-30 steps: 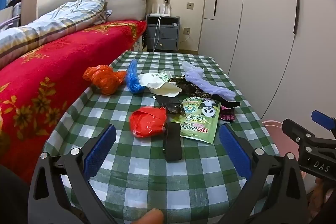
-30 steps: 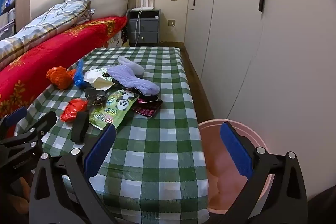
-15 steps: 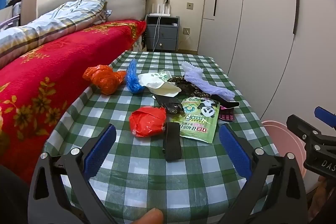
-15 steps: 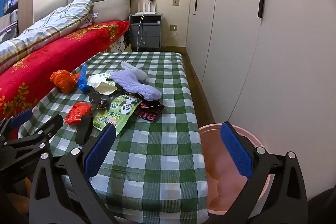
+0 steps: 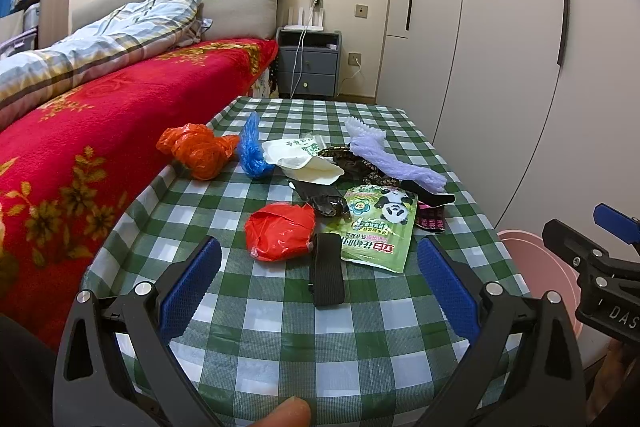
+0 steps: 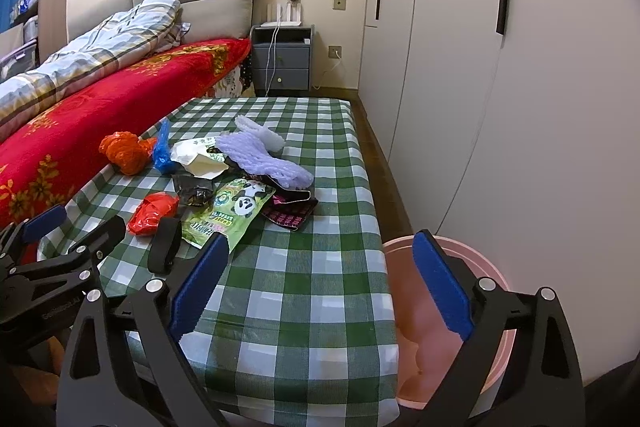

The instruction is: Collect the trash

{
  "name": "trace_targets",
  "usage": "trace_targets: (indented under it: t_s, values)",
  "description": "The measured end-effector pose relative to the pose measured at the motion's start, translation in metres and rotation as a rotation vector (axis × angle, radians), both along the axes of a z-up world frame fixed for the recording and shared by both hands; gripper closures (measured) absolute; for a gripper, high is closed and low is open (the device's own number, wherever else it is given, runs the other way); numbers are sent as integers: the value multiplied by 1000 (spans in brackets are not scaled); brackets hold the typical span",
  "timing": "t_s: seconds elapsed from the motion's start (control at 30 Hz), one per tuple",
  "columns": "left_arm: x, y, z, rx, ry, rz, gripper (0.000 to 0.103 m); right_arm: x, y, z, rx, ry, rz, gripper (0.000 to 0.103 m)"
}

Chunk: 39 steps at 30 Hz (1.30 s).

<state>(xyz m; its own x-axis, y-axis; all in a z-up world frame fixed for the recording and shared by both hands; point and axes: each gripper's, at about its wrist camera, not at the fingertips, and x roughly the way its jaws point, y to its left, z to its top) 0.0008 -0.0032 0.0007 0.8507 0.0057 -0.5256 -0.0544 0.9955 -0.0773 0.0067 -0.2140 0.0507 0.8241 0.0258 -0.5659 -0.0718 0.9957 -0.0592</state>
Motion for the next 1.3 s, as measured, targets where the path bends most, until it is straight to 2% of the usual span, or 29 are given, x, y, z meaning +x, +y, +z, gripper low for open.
trace_targets:
  t_s: [1.0, 1.23, 1.3]
  values:
    - [0, 0, 0, -1, 0, -1, 8, -2, 4, 2, 3, 1, 13, 17]
    - [0, 0, 0, -2, 0, 0, 8, -3, 5, 1, 18, 0, 21, 23]
    - [0, 0, 0, 4, 1, 2, 8, -2, 5, 1, 34, 5, 25, 29]
